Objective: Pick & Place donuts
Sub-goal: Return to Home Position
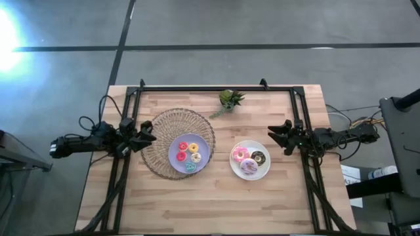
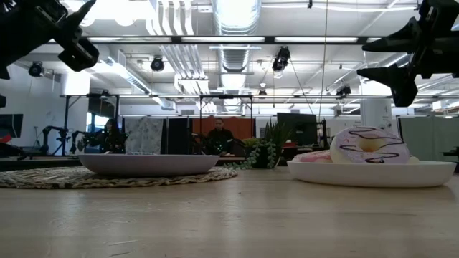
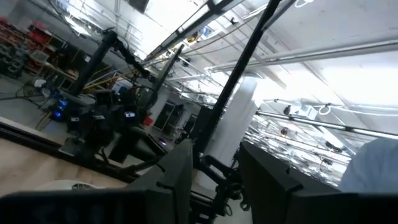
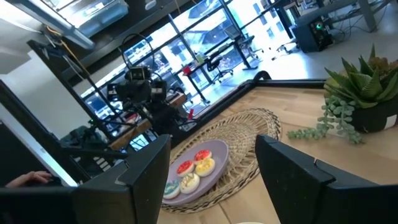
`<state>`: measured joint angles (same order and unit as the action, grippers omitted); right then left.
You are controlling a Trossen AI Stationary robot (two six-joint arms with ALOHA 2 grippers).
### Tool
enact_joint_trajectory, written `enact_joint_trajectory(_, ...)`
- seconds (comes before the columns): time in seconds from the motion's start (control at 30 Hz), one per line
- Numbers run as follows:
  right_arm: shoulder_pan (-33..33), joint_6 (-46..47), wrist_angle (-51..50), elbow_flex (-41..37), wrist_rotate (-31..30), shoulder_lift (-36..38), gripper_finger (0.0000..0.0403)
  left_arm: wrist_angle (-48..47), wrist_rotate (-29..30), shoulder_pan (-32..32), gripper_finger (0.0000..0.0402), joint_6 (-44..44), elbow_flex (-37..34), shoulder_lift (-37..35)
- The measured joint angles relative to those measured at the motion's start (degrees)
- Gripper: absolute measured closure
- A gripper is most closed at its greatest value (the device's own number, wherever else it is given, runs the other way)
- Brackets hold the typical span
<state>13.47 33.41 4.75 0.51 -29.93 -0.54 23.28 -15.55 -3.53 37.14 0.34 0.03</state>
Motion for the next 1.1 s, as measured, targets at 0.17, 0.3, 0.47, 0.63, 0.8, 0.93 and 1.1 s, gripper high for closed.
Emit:
enact_joint_trajectory(0.17, -0.03, 0.0, 0.02, 0.0, 0.0, -0.09, 0.0174, -5.11, -21.82, 0.02, 0.0294, 7.18, 0.0, -0.04)
enact_joint_trajectory(0.3, -0.04, 0.0, 0.04, 0.01, -0.02, -0.11, 0.0174, -3.79, -31.07, 0.0, 0.0294, -13.85, -0.02, -0.04)
enact_joint_trajectory(0.47, -0.02, 0.0, 0.02, 0.02, -0.01, -0.1, 0.0174, -14.32, -30.88, 0.3, 0.0294, -42.79, -0.02, -0.04)
enact_joint_trajectory(0.63, 0.0, 0.0, 0.02, 0.02, -0.02, -0.35, 0.0174, -19.32, -28.89, 0.71, 0.0294, -52.69, -0.02, -0.04)
enact_joint_trajectory(0.8, 0.0, 0.0, 0.02, 0.02, -0.02, -0.35, 0.0174, -19.54, -13.81, 0.7, 0.0294, -43.83, -0.02, -0.04)
enact_joint_trajectory(0.93, 0.0, 0.0, 0.02, 0.02, -0.02, -0.35, 0.0174, -20.65, 3.52, 0.69, 0.0294, -36.66, -0.02, -0.04)
enact_joint_trajectory(1.1, 0.0, 0.0, 0.02, 0.02, -0.02, -0.35, 0.0174, -21.7, 6.82, 0.72, 0.0294, -42.85, -0.02, -0.04)
